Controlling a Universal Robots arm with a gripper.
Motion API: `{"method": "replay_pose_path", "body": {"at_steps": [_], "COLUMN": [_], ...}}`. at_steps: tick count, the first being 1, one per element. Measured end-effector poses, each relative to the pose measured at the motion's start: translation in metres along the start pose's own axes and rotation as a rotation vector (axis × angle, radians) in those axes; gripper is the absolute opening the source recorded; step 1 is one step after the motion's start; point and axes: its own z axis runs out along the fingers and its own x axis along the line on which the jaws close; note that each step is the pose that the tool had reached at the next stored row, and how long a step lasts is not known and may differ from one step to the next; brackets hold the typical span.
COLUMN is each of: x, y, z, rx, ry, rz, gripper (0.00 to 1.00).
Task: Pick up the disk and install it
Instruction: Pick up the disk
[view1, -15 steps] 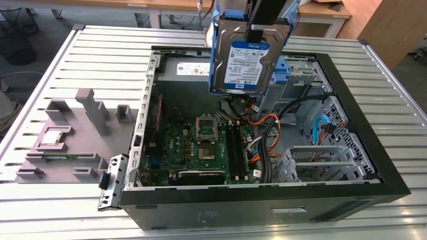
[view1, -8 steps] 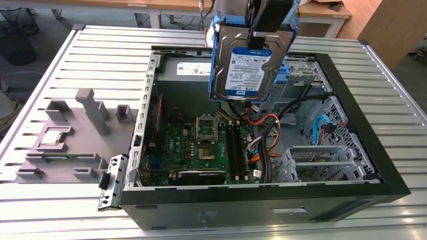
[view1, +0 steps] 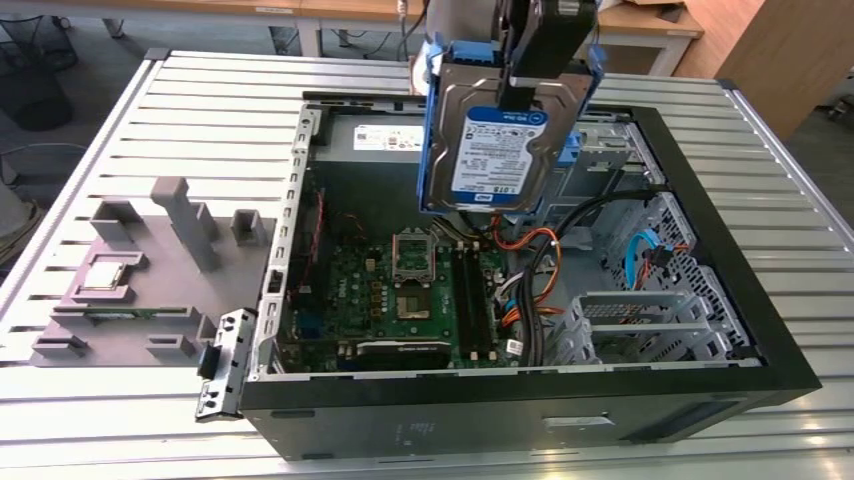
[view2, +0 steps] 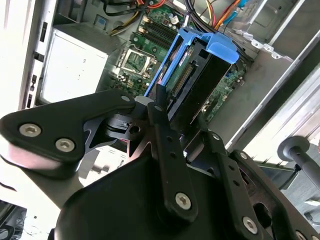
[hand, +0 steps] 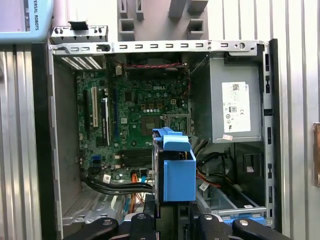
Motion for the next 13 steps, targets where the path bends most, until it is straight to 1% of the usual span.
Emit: {"method": "replay_pose_path", "body": {"at_steps": [13], "x": [0.0239], "y": [-0.0013], "z": [-0.0014], "rx": [0.0000], "ry": [-0.0001], "rz": [0.000], "gripper": [0.35]}}
